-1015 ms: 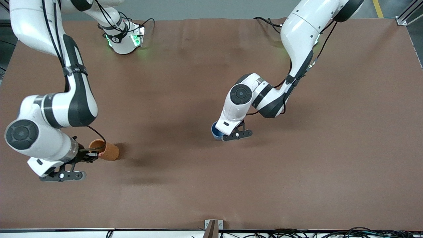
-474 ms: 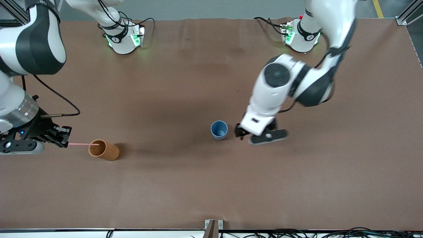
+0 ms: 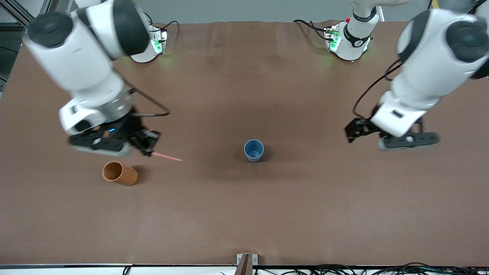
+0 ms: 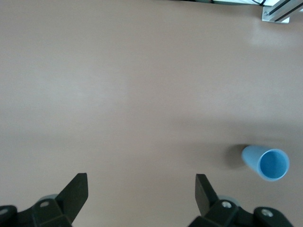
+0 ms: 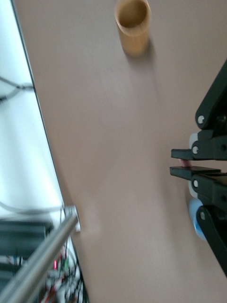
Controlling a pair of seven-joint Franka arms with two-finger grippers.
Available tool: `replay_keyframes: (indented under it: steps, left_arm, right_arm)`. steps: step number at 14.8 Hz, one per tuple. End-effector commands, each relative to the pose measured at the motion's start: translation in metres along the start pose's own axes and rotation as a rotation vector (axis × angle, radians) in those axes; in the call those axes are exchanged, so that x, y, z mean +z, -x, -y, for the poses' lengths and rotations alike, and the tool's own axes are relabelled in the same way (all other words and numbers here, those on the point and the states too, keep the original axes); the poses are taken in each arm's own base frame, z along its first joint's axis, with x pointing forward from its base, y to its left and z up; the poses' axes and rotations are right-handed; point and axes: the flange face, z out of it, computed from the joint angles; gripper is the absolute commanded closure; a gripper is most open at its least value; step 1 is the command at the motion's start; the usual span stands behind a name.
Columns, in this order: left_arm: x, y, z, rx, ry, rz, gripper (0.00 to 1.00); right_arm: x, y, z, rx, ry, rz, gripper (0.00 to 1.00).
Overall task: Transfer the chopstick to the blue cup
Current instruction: 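Carry chopsticks above the cup with the right gripper while the left gripper retracts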
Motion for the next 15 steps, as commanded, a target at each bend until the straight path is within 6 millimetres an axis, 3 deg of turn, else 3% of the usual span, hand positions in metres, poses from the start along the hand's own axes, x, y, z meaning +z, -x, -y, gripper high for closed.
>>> replay_keyframes:
  steps: [1,3,7,15]
  left_arm:
    - [-0.024,0.014,0.030,0.062,-0.002,0.010,0.00]
    - [-0.039,0.019,0.061,0.095,-0.015,0.029,0.00]
    - [-0.071,0.039,0.100,0.179,0.000,0.056,0.00]
    - [-0.081,0.047,0.088,0.181,0.022,0.063,0.00]
  right_arm:
    - [0.001,0.034,0.050,0.066,-0.051,-0.030,1.00]
    - [0.015,0.068,0.090,0.081,-0.067,-0.045,1.00]
    - [0.052,0.116,0.131,0.088,-0.003,-0.069,1.00]
    - [0.100,0.133,0.147,0.046,0.030,-0.073,1.00]
